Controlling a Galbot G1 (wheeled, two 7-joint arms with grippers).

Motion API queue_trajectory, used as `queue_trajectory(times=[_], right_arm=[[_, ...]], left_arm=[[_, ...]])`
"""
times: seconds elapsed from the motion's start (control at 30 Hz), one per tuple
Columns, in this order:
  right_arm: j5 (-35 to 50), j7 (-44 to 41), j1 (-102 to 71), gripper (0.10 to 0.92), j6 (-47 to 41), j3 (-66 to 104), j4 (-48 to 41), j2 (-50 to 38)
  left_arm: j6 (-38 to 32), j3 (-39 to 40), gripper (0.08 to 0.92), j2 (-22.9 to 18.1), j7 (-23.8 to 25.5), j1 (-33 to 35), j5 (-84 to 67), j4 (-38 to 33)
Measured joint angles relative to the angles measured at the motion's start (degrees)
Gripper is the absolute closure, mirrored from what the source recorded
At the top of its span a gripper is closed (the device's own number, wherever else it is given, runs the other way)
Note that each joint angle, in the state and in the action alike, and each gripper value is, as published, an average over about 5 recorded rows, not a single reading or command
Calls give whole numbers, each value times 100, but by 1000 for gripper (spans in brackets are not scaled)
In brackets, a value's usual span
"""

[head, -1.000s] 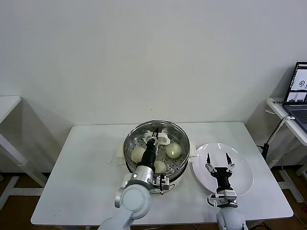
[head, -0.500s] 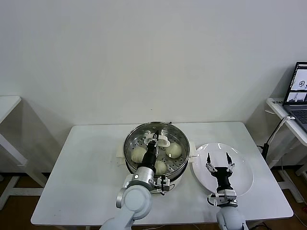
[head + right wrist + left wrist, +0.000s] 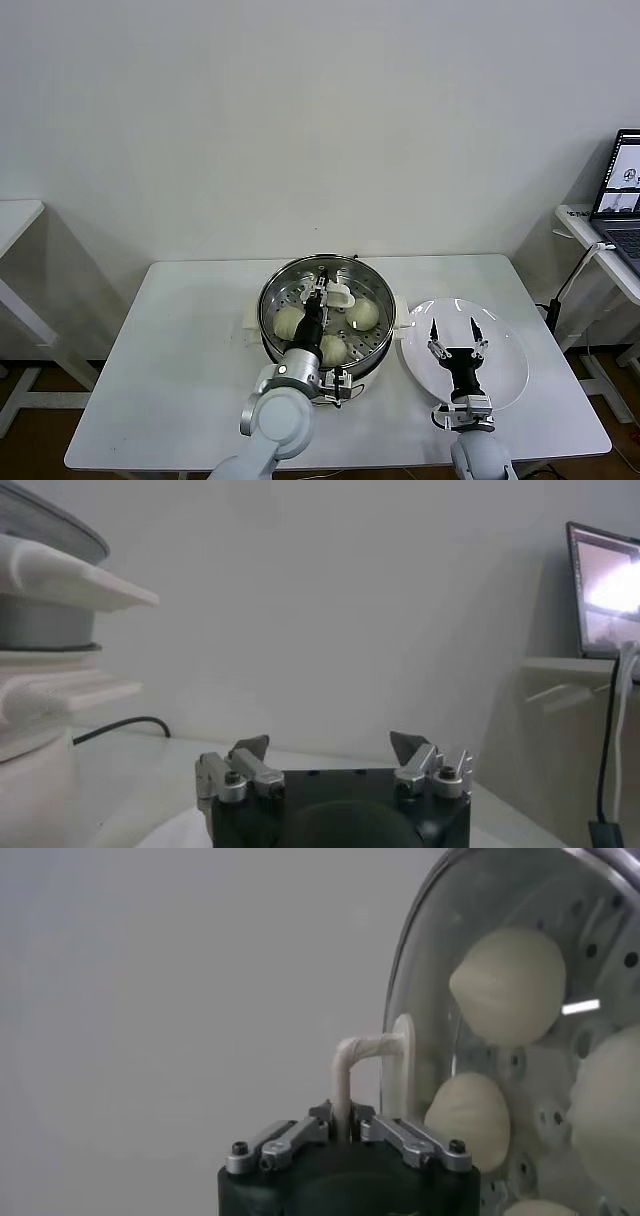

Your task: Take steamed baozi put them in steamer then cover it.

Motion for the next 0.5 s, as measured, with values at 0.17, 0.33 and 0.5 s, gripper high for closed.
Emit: queue_trajectory(times=[0.17, 0.33, 0.5], right_arm=[[-3, -1, 6, 203, 0, -6, -1, 0], [-19, 6, 32, 203, -1, -22, 1, 0], [-36, 21, 64, 203, -18, -39, 35, 2]], left_arm=[[5, -7, 465, 65, -12, 75, -25, -148], [23, 21, 318, 192, -1, 179, -130, -381], [28, 31, 203, 375, 45, 309, -286, -660]])
